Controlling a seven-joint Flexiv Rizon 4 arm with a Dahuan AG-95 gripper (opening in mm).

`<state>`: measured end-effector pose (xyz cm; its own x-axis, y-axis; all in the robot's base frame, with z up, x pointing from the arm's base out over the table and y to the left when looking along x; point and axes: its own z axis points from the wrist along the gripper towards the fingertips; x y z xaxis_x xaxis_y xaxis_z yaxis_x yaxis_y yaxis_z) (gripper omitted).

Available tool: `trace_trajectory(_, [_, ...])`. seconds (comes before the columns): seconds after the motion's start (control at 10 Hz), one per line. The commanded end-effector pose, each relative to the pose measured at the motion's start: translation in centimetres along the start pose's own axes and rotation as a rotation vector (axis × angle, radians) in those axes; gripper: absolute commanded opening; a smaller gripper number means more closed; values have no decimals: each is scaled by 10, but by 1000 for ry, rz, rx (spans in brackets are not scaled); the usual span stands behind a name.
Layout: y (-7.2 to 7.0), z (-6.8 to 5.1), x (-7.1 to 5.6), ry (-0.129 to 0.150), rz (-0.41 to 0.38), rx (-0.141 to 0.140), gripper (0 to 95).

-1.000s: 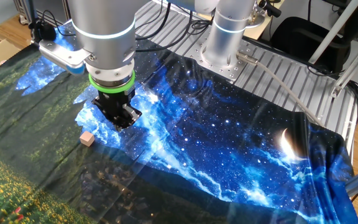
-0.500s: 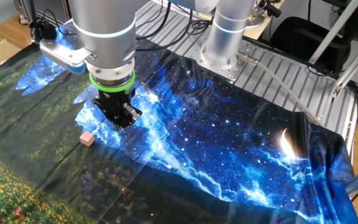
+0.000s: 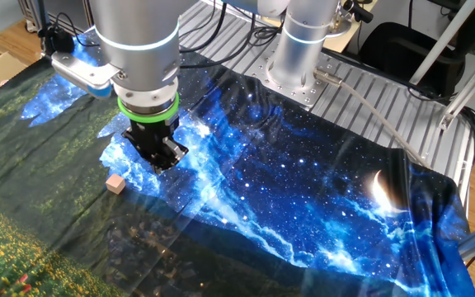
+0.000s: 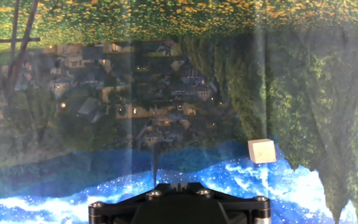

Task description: Pick up the small block on the left and move it to the right

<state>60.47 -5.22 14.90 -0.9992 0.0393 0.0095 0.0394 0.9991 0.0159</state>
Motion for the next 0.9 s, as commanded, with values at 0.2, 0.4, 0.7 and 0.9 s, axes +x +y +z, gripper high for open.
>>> trace_trajectory(0.2, [0,0,0,-1,32,-5,0])
trace_trajectory(0.4, [0,0,0,-1,34,-18,0])
trace_trajectory(0.7, [0,0,0,4,42,-18,0])
trace_trajectory(0.9, [0,0,0,4,49,-15,0])
